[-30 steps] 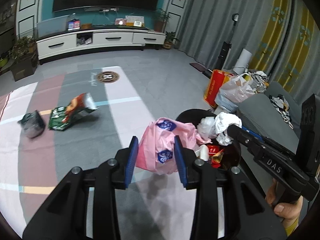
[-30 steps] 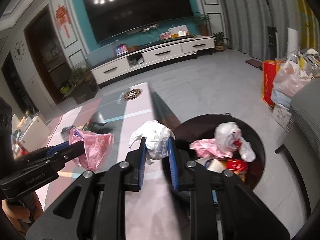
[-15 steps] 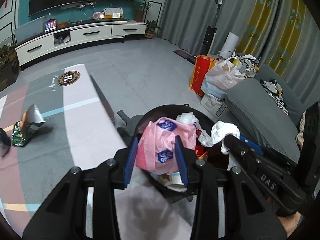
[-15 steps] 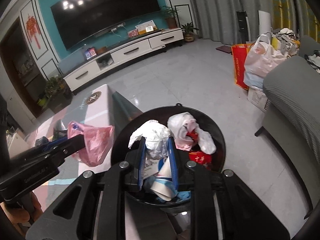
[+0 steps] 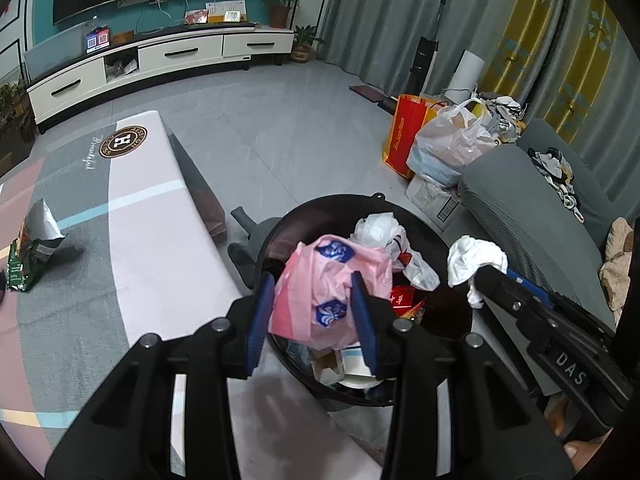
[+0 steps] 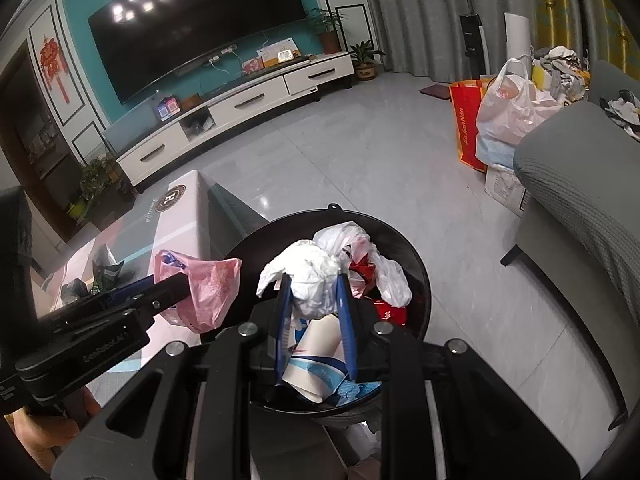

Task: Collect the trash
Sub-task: 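Lower the tissue and pink bag into the bin and open both tools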

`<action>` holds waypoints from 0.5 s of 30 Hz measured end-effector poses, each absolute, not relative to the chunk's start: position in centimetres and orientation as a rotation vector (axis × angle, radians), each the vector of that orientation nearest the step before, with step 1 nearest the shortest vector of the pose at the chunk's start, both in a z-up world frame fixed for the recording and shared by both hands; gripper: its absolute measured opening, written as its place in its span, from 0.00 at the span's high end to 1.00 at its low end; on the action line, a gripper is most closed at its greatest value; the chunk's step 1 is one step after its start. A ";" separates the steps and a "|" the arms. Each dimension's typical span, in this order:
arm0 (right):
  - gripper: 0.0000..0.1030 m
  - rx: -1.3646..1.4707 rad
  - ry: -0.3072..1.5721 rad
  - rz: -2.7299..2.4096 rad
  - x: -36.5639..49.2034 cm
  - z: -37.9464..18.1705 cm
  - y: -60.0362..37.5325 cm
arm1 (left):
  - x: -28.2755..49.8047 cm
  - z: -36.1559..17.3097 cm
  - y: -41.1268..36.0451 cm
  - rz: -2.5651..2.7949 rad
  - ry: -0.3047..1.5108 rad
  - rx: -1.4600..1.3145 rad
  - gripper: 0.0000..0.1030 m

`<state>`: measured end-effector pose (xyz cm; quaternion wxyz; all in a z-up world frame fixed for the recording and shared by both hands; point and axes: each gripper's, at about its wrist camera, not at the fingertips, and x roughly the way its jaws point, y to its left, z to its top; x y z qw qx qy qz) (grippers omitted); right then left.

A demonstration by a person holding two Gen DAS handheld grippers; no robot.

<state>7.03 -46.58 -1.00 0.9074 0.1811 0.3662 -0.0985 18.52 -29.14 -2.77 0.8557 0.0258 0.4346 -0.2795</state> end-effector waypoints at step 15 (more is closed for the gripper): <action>0.78 0.382 0.800 -0.227 7.8 -2.5 -47.1 | 19.3 -3.8 -31.8 -0.592 0.931 0.100 0.60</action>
